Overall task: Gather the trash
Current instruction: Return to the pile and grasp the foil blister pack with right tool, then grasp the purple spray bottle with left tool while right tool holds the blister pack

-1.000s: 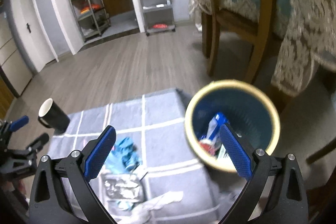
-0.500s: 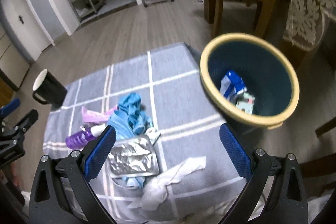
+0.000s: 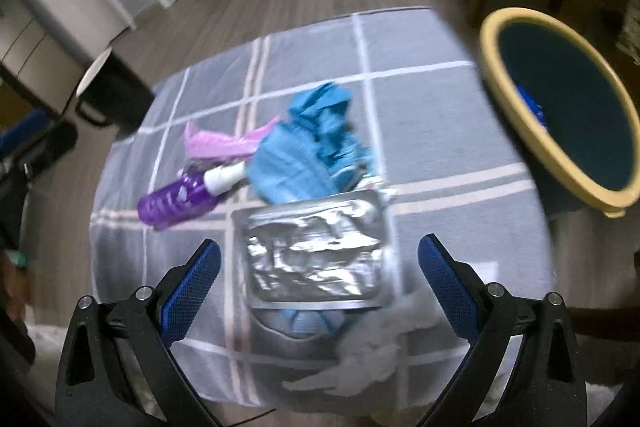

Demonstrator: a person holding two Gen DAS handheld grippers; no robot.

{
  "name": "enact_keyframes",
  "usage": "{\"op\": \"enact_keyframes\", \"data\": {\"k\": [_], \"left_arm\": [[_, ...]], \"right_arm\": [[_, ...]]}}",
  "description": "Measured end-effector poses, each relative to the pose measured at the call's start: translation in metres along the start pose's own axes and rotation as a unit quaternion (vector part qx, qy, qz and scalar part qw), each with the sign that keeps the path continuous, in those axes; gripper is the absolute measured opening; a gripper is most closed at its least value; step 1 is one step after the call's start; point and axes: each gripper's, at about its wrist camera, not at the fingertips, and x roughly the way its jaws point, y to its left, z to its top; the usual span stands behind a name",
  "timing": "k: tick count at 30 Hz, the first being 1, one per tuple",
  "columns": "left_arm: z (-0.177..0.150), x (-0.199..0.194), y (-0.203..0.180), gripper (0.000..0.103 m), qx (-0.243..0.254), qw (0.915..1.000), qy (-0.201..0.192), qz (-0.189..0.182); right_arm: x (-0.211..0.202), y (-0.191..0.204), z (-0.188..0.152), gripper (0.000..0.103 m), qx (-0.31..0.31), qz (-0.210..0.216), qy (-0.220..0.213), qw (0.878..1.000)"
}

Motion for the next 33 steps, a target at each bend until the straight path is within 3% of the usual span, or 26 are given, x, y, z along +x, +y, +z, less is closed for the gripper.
{"op": "enact_keyframes", "data": {"k": [5, 13, 16, 17, 19, 20, 21, 22, 23, 28, 33], "left_arm": [[-0.001, 0.008, 0.004, 0.097, -0.006, 0.9999, 0.014, 0.004], [-0.007, 0.025, 0.010, 0.097, -0.011, 0.9990, 0.042, 0.009], [-0.012, 0.036, 0.010, 0.097, -0.011, 0.9979, 0.063, 0.005], [-0.013, 0.039, 0.009, 0.097, -0.011, 0.9975, 0.070, 0.003], [-0.016, 0.047, 0.003, 0.097, -0.001, 0.9965, 0.083, -0.001], [-0.018, 0.049, 0.000, 0.097, 0.006, 0.9962, 0.087, -0.002], [-0.019, 0.052, -0.005, 0.097, 0.020, 0.9956, 0.092, -0.002], [-0.020, 0.054, -0.008, 0.097, 0.026, 0.9953, 0.093, -0.002], [-0.022, 0.056, -0.014, 0.097, 0.036, 0.9948, 0.095, -0.005], [-0.030, 0.069, -0.030, 0.095, 0.061, 0.9914, 0.114, -0.021], [-0.039, 0.087, -0.039, 0.080, 0.082, 0.9860, 0.142, -0.032]], "right_arm": [[0.021, 0.014, -0.003, 0.098, -0.018, -0.003, 0.026, 0.999], [0.026, 0.016, -0.002, 0.094, -0.019, -0.019, 0.026, 0.999], [0.012, 0.010, -0.001, 0.080, -0.009, -0.019, 0.013, 1.000], [0.008, 0.009, -0.001, 0.068, -0.008, -0.022, 0.010, 1.000], [-0.002, 0.007, -0.001, 0.057, -0.010, -0.025, 0.001, 1.000], [-0.006, 0.005, -0.001, 0.042, -0.007, -0.022, -0.001, 1.000], [-0.011, 0.003, 0.000, 0.034, -0.003, -0.021, -0.007, 1.000], [-0.016, 0.002, 0.001, 0.033, -0.005, -0.022, -0.016, 1.000], [-0.020, 0.002, 0.003, 0.024, -0.008, -0.026, -0.022, 0.999], [-0.034, -0.005, 0.010, 0.016, -0.004, -0.039, -0.049, 0.998], [-0.043, -0.014, 0.019, 0.012, 0.013, -0.038, -0.072, 0.997]]}}
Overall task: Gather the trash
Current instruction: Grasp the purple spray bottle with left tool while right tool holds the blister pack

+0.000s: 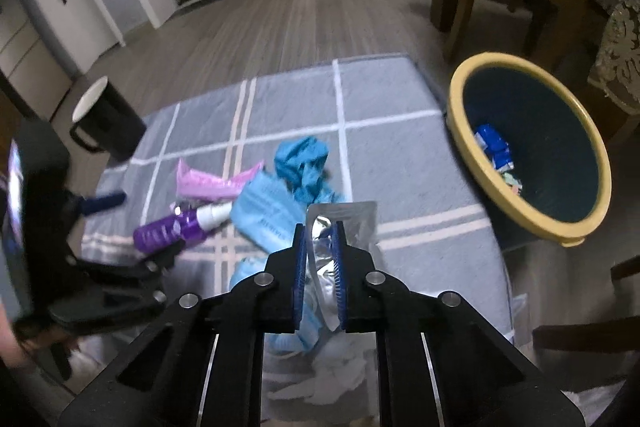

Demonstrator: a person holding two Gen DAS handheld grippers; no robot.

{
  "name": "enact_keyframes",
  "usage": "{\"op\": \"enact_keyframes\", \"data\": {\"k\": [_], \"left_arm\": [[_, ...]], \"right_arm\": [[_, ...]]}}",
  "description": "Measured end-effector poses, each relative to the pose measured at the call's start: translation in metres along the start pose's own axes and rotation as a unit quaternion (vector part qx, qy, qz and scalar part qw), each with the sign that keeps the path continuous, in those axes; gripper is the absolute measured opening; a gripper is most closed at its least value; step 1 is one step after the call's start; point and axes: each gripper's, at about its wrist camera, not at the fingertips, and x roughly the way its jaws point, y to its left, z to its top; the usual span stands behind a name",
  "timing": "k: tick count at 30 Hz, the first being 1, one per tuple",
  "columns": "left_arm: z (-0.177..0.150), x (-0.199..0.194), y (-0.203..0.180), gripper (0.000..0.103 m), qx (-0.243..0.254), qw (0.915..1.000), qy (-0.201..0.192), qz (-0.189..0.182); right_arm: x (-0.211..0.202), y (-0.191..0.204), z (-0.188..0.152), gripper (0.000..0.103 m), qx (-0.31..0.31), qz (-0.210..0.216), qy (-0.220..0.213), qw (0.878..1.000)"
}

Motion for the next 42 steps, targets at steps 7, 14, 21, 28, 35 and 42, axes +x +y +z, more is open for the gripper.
{"op": "enact_keyframes", "data": {"k": [7, 14, 21, 28, 35, 42], "left_arm": [[-0.003, 0.022, -0.004, 0.049, 0.012, 0.9992, 0.038, 0.002], [-0.007, 0.015, -0.007, 0.035, 0.018, 0.9987, 0.043, -0.020], [-0.009, -0.022, -0.018, 0.033, 0.026, 0.9991, 0.004, -0.033], [-0.003, -0.064, -0.026, 0.029, 0.009, 0.9979, -0.054, -0.035], [0.011, -0.103, -0.015, 0.013, -0.013, 0.9916, -0.119, -0.050], [0.027, -0.116, -0.006, 0.000, -0.033, 0.9876, -0.138, -0.066]], "right_arm": [[-0.002, -0.004, 0.006, 0.010, 0.007, 0.002, -0.008, 1.000], [-0.008, -0.013, 0.012, 0.007, 0.023, 0.006, -0.014, 1.000], [-0.033, -0.028, 0.024, 0.006, 0.047, 0.019, -0.044, 0.998], [-0.052, -0.049, 0.033, 0.006, 0.085, 0.041, -0.062, 0.994], [-0.084, -0.062, 0.057, 0.006, 0.074, 0.043, -0.100, 0.991], [-0.099, -0.090, 0.084, 0.006, 0.063, 0.025, -0.122, 0.990]]}}
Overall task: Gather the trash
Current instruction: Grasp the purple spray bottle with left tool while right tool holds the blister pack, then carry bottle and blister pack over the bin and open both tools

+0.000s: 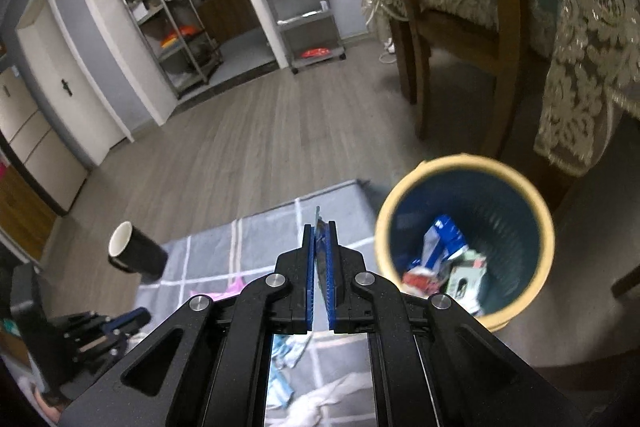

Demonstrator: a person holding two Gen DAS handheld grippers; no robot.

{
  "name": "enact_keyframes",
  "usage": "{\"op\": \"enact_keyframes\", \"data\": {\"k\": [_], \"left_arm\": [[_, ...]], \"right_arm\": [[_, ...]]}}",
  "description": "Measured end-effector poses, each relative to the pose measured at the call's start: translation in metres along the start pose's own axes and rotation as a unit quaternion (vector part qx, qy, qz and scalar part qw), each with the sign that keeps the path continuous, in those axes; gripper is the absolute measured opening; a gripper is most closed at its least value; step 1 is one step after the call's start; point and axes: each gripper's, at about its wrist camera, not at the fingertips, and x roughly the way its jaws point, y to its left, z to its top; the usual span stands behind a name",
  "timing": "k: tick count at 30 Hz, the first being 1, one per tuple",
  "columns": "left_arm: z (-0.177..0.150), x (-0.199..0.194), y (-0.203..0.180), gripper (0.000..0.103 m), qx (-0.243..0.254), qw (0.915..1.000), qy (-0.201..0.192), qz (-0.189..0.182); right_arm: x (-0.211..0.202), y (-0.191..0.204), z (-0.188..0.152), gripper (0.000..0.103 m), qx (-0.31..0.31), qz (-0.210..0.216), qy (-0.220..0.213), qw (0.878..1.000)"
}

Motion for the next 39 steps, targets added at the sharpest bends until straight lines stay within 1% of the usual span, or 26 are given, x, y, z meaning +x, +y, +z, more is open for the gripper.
{"op": "enact_keyframes", "data": {"k": [2, 4, 6, 7, 8, 9, 10, 13, 15, 18, 19, 21, 22, 24, 27, 31, 34, 37, 39], "left_arm": [[-0.005, 0.013, 0.001, 0.000, -0.004, 0.9997, 0.025, -0.001], [-0.013, 0.025, -0.002, 0.000, 0.005, 0.9988, 0.047, 0.010], [-0.023, 0.040, -0.005, 0.009, 0.007, 0.9970, 0.077, -0.008], [-0.031, 0.049, -0.008, 0.027, 0.013, 0.9953, 0.096, -0.010], [-0.037, 0.055, -0.013, 0.047, 0.024, 0.9939, 0.107, -0.011], [-0.043, 0.058, -0.020, 0.051, 0.040, 0.9929, 0.111, -0.015], [-0.049, 0.060, -0.028, 0.053, 0.059, 0.9912, 0.117, -0.020], [-0.063, 0.071, -0.042, 0.053, 0.089, 0.9846, 0.146, -0.037], [-0.071, 0.081, -0.050, 0.053, 0.112, 0.9800, 0.163, -0.026], [-0.075, 0.092, -0.052, 0.053, 0.120, 0.9773, 0.175, -0.011], [-0.075, 0.094, -0.052, 0.051, 0.120, 0.9771, 0.175, -0.005], [-0.074, 0.097, -0.052, 0.045, 0.119, 0.9775, 0.175, -0.002], [-0.073, 0.097, -0.052, 0.036, 0.119, 0.9775, 0.174, -0.002], [-0.072, 0.097, -0.050, 0.036, 0.116, 0.9780, 0.173, -0.001], [-0.068, 0.094, -0.050, 0.034, 0.121, 0.9798, 0.158, 0.010], [-0.059, 0.077, -0.047, 0.033, 0.102, 0.9848, 0.140, 0.010], [-0.046, 0.058, -0.049, 0.032, 0.103, 0.9887, 0.107, 0.021], [-0.030, 0.038, -0.048, 0.031, 0.088, 0.9931, 0.074, 0.022], [-0.014, 0.027, -0.048, 0.031, 0.078, 0.9954, 0.049, 0.023]], "right_arm": [[0.004, -0.005, -0.003, 0.006, 0.005, 0.003, 0.006, 1.000], [0.009, -0.010, -0.007, 0.006, 0.020, 0.014, 0.016, 1.000], [0.011, -0.012, -0.008, 0.006, 0.028, 0.022, 0.022, 0.999], [0.011, -0.012, -0.007, 0.006, 0.027, 0.024, 0.022, 0.999], [0.010, -0.011, -0.007, 0.006, 0.025, 0.024, 0.020, 0.999], [0.009, -0.010, -0.007, 0.006, 0.024, 0.025, 0.018, 0.999], [0.008, -0.010, -0.007, 0.006, 0.023, 0.027, 0.016, 0.999], [0.007, -0.010, -0.008, 0.006, 0.030, 0.037, 0.016, 0.999], [0.006, -0.010, -0.009, 0.006, 0.031, 0.040, 0.016, 0.999], [0.006, -0.006, -0.010, 0.006, 0.025, 0.044, 0.016, 0.999], [0.006, -0.006, -0.010, 0.006, 0.023, 0.044, 0.016, 0.999], [0.005, -0.005, -0.010, 0.006, 0.021, 0.044, 0.014, 0.999], [0.005, -0.005, -0.009, 0.006, 0.021, 0.045, 0.014, 0.999], [0.005, -0.006, -0.009, 0.006, 0.023, 0.046, 0.014, 0.999], [0.005, -0.007, -0.008, 0.006, 0.023, 0.046, 0.012, 0.999], [-0.002, -0.009, -0.004, 0.006, 0.024, 0.043, 0.000, 0.999], [-0.009, -0.013, 0.004, 0.006, 0.020, 0.035, -0.012, 0.999], [-0.016, -0.021, 0.015, 0.006, 0.012, 0.024, -0.027, 0.999], [-0.019, -0.031, 0.022, 0.006, 0.012, 0.016, -0.033, 0.999]]}}
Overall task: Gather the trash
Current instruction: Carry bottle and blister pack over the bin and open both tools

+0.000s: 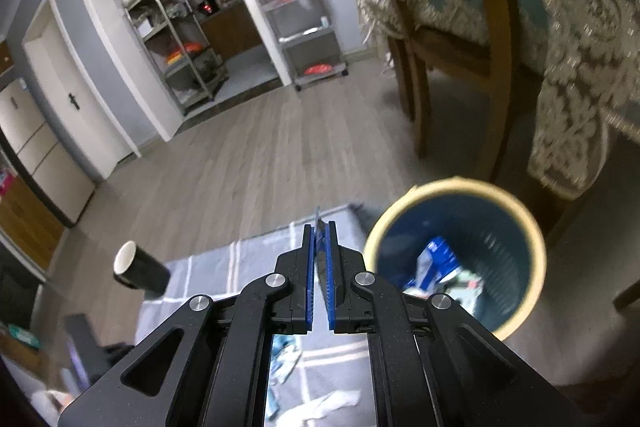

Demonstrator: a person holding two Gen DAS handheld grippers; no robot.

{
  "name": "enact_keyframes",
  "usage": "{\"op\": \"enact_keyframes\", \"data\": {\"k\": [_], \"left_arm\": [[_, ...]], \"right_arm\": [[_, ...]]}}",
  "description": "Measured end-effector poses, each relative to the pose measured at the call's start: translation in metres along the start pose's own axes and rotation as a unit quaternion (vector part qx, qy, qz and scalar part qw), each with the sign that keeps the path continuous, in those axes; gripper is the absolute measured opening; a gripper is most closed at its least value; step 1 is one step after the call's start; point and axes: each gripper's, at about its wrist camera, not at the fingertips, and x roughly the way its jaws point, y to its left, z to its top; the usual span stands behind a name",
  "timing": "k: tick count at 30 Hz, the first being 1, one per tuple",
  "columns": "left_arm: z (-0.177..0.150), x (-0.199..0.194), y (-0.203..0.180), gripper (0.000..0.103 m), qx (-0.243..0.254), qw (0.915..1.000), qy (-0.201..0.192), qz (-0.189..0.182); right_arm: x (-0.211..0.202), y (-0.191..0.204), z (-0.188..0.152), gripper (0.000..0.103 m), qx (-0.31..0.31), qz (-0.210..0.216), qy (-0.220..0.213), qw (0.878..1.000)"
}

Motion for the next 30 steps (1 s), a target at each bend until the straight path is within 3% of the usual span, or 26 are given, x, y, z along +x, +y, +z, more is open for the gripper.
{"op": "enact_keyframes", "data": {"k": [4, 10, 19, 24, 30], "left_arm": [[0.040, -0.024, -0.002, 0.031, 0.000, 0.9983, -0.057, 0.011], [0.100, -0.033, -0.036, 0.031, 0.009, 0.9942, -0.101, -0.036], [0.158, 0.024, -0.117, 0.031, 0.026, 0.9888, -0.098, -0.109], [0.173, 0.063, -0.144, 0.031, 0.033, 0.9892, -0.073, -0.122], [0.179, 0.090, -0.158, 0.031, 0.041, 0.9908, -0.053, -0.117]], "right_arm": [[0.001, -0.031, 0.014, 0.006, 0.010, -0.021, 0.001, 1.000], [0.028, -0.082, 0.015, 0.006, 0.039, -0.073, 0.040, 0.996], [0.069, -0.122, -0.001, 0.006, 0.072, -0.119, 0.116, 0.983], [0.078, -0.137, -0.007, 0.006, 0.091, -0.141, 0.140, 0.976], [0.080, -0.139, -0.007, 0.006, 0.090, -0.141, 0.143, 0.975]]}}
